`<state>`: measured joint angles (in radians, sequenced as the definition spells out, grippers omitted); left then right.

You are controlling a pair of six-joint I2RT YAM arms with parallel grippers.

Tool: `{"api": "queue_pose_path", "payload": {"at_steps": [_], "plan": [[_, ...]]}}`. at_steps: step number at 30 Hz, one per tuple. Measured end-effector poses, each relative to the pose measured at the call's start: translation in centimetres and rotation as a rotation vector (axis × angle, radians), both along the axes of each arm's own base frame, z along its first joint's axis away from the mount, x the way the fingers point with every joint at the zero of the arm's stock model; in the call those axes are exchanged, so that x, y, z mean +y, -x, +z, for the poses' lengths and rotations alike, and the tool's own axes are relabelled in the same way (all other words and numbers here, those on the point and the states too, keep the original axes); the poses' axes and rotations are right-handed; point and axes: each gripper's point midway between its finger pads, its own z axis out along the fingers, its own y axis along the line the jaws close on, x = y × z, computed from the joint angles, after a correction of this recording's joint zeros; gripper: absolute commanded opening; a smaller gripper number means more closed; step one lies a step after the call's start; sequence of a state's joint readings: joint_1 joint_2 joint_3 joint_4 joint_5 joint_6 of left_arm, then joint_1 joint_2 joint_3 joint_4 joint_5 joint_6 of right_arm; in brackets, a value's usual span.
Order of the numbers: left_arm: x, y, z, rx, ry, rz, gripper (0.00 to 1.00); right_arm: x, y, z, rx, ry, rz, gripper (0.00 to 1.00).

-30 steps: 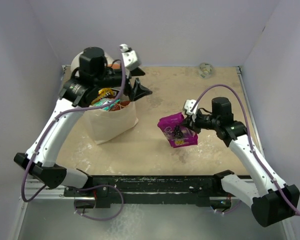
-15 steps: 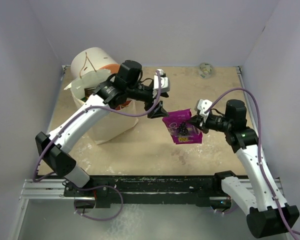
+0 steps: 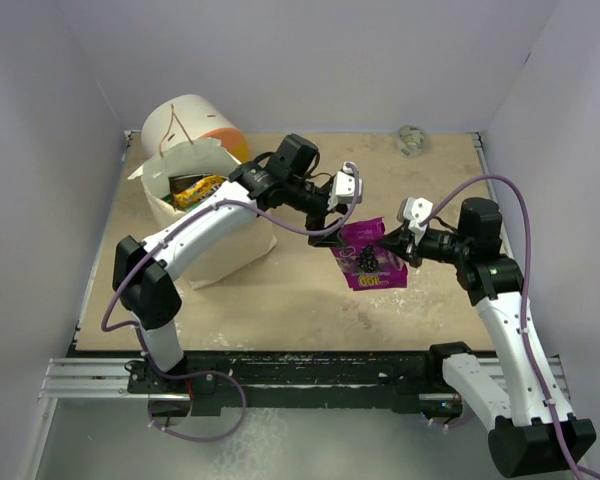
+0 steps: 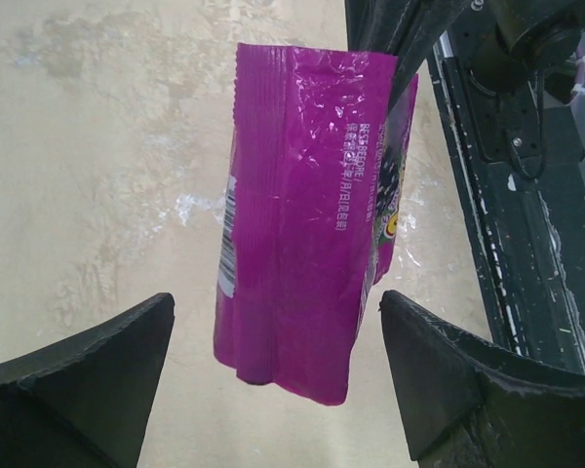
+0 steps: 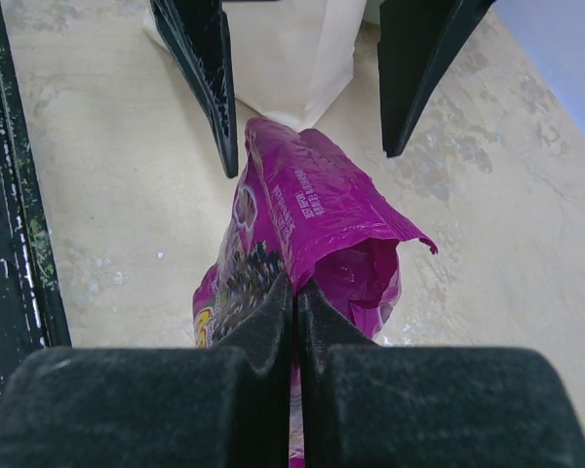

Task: Place the snacks into the paper bag
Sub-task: Place the snack in the paper bag.

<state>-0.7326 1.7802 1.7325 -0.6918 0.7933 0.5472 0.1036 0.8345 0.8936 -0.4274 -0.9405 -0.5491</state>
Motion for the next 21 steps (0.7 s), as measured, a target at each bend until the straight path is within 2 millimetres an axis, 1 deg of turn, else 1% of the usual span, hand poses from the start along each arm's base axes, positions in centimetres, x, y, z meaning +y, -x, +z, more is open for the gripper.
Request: {"api": "queue_pose_path", "payload": {"at_steps": [4, 6, 9, 12, 17, 21], "plan": [[-0.5, 0.5, -0.8, 0.023, -0.013, -0.016, 0.82, 0.1, 0.1, 0.1, 0.001, -0.006, 0.010, 0.00], [-0.8, 0.9, -1.0, 0.031, -0.014, -0.027, 0.76, 0.2, 0.2, 0.1, 0.001, -0.009, 0.016, 0.00], [-1.2, 1.3, -0.8, 0.034, -0.005, -0.040, 0.63, 0.2, 0.2, 0.1, 0.003, -0.010, 0.017, 0.00], [-1.7, 1.6, -0.5, 0.036, 0.010, -0.047, 0.45, 0.2, 0.3, 0.1, 0.005, -0.012, 0.017, 0.00], [-1.8, 1.7, -0.4, 0.044, 0.016, -0.045, 0.31, 0.3, 0.2, 0.2, 0.002, -0.015, 0.018, 0.00], [-1.8, 1.9, -0.3, 0.061, 0.017, -0.044, 0.14, 0.2, 0.1, 0.3, -0.003, -0.016, 0.016, 0.00]]}}
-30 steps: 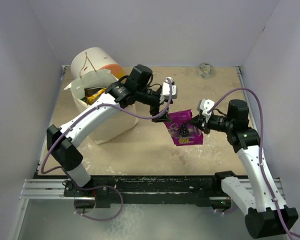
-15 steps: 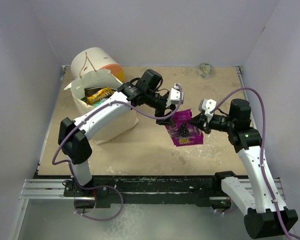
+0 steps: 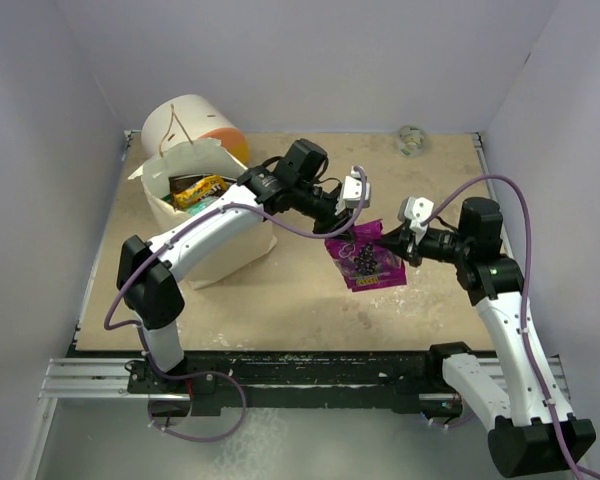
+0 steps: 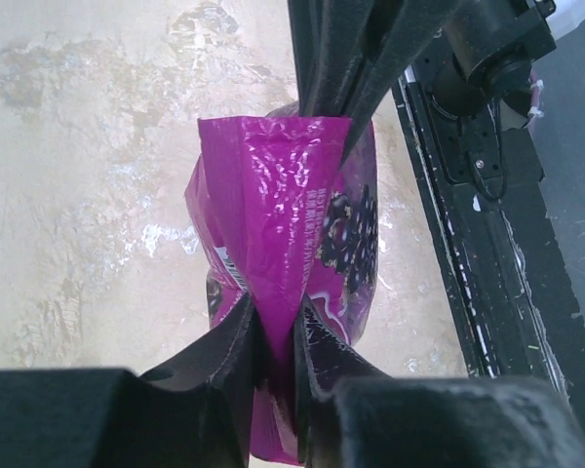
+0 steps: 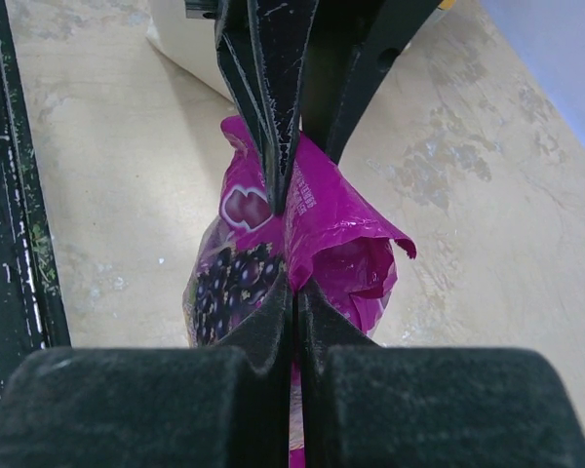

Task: Place the snacks into the paper bag
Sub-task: Place the snack in the paper bag.

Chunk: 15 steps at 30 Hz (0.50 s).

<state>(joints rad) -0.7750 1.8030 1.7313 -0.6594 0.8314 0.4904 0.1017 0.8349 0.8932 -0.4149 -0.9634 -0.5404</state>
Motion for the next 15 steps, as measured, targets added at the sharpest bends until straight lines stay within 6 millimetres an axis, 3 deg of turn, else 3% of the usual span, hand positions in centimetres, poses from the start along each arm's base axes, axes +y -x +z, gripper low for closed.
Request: {"api": "queue_pose_path", "payload": {"at_steps": [3, 5, 10, 11, 15], "plan": [[0.0, 0.1, 0.1, 0.003, 0.004, 0.000, 0.05, -0.1, -0.1, 0.1, -0.002, -0.002, -0.007, 0.00], [0.0, 0.1, 0.3, 0.001, 0.006, 0.002, 0.00, -0.1, -0.2, 0.2, 0.000, -0.005, -0.011, 0.06], [0.6, 0.1, 1.4, -0.035, 0.009, 0.029, 0.00, 0.0, -0.6, 0.8, -0.017, -0.020, -0.020, 0.38], [0.7, 0.1, 1.6, -0.045, 0.009, 0.036, 0.00, -0.1, -0.6, 0.8, -0.018, -0.022, -0.023, 0.49], [1.3, -0.2, 2.7, -0.085, 0.008, 0.068, 0.00, -0.5, -1.1, 0.9, -0.018, -0.019, -0.052, 0.65]]}}
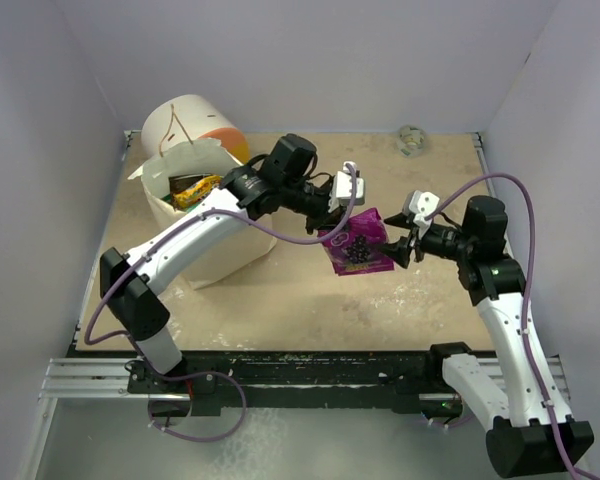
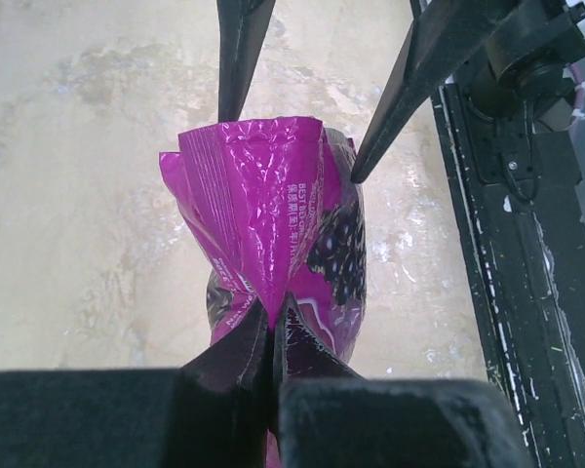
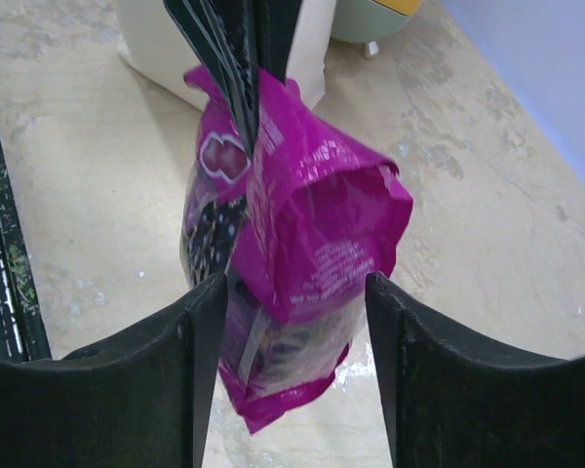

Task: Place the snacks into the paper bag
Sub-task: Place the snack in the paper bag.

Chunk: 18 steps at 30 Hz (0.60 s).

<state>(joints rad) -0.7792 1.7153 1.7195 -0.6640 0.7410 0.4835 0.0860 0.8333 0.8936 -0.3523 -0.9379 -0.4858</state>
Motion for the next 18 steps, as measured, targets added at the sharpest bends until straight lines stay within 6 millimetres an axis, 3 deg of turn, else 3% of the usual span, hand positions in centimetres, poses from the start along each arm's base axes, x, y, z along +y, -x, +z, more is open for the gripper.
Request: {"api": "queue_pose_path", "payload": {"at_steps": [13, 18], "plan": [[2.3, -1.9, 2.8, -0.176, -0.030, 0.118, 0.00, -1.6, -1.2, -0.1, 0.004, 0.015, -0.107, 0.71], [3.6, -3.1, 6.0, -0.292, -0.022, 0.197, 0.00, -1.9, -1.5, 0.0, 0.001, 0.018, -0.130, 0.71]]}}
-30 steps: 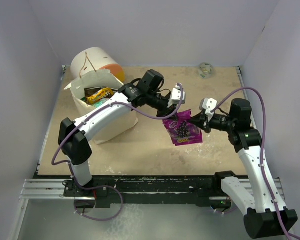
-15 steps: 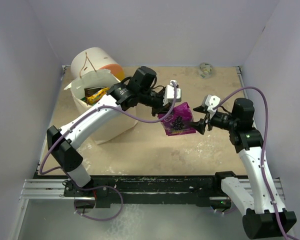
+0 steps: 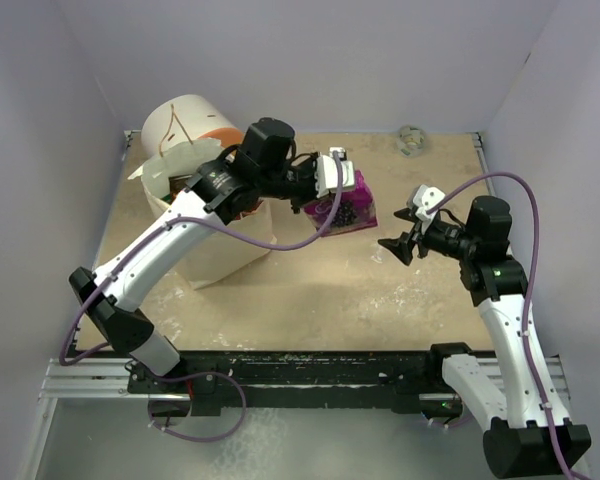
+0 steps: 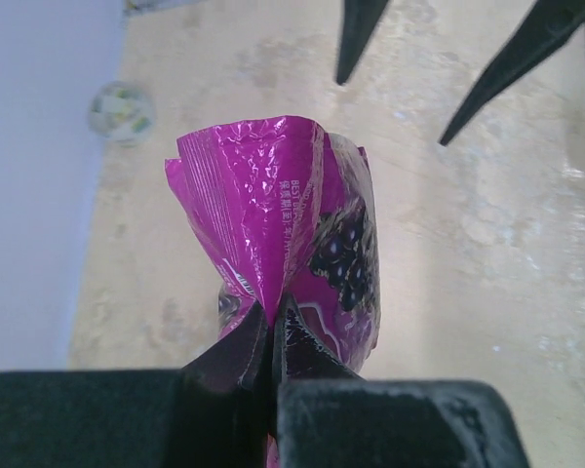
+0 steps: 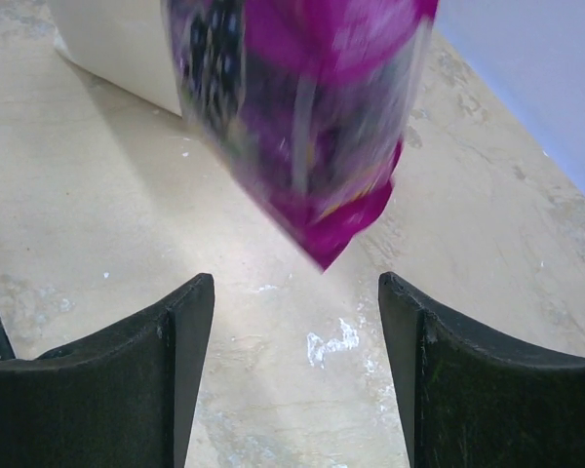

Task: Place the snacks into the paper bag
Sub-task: Place the snack in the paper bag.

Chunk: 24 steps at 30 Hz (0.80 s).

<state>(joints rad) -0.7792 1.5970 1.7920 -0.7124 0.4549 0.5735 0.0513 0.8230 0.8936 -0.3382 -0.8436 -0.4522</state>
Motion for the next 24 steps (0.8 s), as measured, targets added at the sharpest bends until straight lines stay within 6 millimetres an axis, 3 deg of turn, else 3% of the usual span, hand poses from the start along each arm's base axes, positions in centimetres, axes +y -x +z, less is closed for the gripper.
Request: {"api": "queue_pose_path", "payload": {"at_steps": [8, 16, 24], "plan": [[2.7, -1.9, 7.9, -0.210, 0.071, 0.156, 0.00, -0.4, -0.4, 0.0, -0.007, 0.011, -0.031, 0.72], [7.0, -2.7, 14.9, -0.387, 0.117, 0.339, 0.00, -0.8, -1.1, 0.4, -0.036, 0.020, -0.058, 0.73], [14.3, -1.9, 19.5, -0.492, 0.126, 0.496, 0.00, -1.0, -1.4, 0.3, -0.038, 0.026, -0.073, 0.73]]}}
